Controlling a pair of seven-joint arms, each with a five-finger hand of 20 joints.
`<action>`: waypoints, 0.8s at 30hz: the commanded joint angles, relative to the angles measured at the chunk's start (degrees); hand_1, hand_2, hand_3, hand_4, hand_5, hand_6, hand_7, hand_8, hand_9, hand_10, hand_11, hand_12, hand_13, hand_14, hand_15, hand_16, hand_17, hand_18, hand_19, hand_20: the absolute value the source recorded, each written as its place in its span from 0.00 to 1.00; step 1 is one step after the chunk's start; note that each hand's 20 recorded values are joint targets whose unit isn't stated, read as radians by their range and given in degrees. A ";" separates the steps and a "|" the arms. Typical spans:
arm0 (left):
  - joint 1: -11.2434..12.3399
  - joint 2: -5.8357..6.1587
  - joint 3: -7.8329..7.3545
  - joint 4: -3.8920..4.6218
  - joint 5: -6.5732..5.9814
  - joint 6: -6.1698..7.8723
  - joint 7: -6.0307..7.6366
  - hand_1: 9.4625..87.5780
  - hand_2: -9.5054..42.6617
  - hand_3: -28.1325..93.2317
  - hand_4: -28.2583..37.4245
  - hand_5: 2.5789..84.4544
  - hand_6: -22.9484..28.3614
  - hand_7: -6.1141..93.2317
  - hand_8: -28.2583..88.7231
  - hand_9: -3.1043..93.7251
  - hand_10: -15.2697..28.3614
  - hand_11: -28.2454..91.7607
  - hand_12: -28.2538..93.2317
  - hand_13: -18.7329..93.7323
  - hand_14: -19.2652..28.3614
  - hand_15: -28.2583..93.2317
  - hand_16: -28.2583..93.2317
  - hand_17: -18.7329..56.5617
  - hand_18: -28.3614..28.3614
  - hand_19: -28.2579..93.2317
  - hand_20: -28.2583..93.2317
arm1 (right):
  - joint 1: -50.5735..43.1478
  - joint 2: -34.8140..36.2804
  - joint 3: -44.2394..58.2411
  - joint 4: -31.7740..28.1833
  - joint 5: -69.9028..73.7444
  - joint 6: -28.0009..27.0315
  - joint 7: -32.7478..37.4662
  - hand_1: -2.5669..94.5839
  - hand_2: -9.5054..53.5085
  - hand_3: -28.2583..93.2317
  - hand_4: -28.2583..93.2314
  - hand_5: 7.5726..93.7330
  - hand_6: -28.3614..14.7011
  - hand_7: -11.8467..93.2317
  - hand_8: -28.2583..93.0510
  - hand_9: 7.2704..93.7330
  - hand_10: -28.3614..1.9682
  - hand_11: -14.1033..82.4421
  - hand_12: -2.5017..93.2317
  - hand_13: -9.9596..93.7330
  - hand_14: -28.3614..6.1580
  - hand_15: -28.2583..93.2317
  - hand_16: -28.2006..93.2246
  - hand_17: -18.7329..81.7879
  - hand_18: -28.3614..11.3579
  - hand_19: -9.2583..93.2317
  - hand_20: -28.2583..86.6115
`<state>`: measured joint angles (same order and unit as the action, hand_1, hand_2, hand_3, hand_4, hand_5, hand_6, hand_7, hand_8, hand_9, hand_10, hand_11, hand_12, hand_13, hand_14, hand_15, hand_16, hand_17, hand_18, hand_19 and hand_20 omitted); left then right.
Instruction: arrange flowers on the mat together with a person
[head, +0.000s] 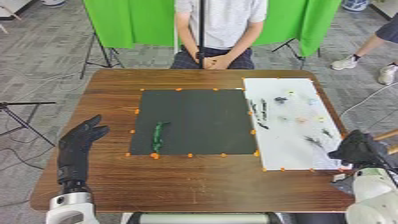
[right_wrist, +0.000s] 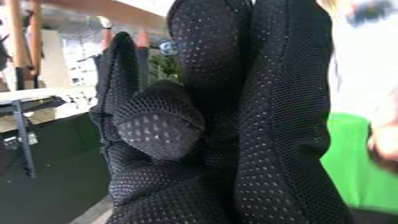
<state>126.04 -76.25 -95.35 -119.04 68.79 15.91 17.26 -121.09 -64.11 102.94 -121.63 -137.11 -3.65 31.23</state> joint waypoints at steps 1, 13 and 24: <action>1.14 -0.11 -0.17 -0.30 0.39 -0.85 -0.97 0.22 0.29 0.79 0.08 0.60 0.52 0.22 0.18 0.61 0.71 0.43 0.34 0.55 0.80 0.43 0.21 0.41 0.73 0.35 0.40 | 4.52 -1.12 -2.40 -5.16 2.77 5.71 -1.97 0.94 0.00 0.00 0.56 0.93 0.68 0.30 0.33 1.00 0.64 0.39 0.36 0.94 0.66 0.75 0.52 0.56 0.19 0.74 0.63; 1.16 0.29 -0.51 -0.44 0.52 -0.99 -2.04 0.22 0.28 0.79 0.09 0.60 0.52 0.22 0.18 0.60 0.71 0.43 0.34 0.55 0.80 0.43 0.21 0.41 0.73 0.35 0.40 | 13.95 -10.82 -16.57 -5.36 3.39 2.93 -6.82 0.94 0.00 0.00 0.56 0.93 0.68 0.30 0.34 1.00 0.64 0.39 0.36 0.94 0.67 0.75 0.52 0.57 0.18 0.75 0.63; 0.62 1.13 -0.20 -0.21 0.70 -1.25 -2.92 0.22 0.28 0.79 0.09 0.60 0.52 0.22 0.18 0.60 0.71 0.43 0.34 0.55 0.80 0.43 0.21 0.41 0.73 0.35 0.40 | 18.54 -22.13 -25.82 0.88 0.54 0.69 -8.25 0.94 0.00 0.00 0.56 0.94 0.67 0.30 0.34 1.00 0.63 0.40 0.36 0.95 0.67 0.75 0.52 0.56 0.18 0.76 0.62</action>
<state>126.40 -75.55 -95.73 -119.43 69.09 15.40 15.23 -103.08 -80.12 81.27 -122.62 -135.04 -1.45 24.54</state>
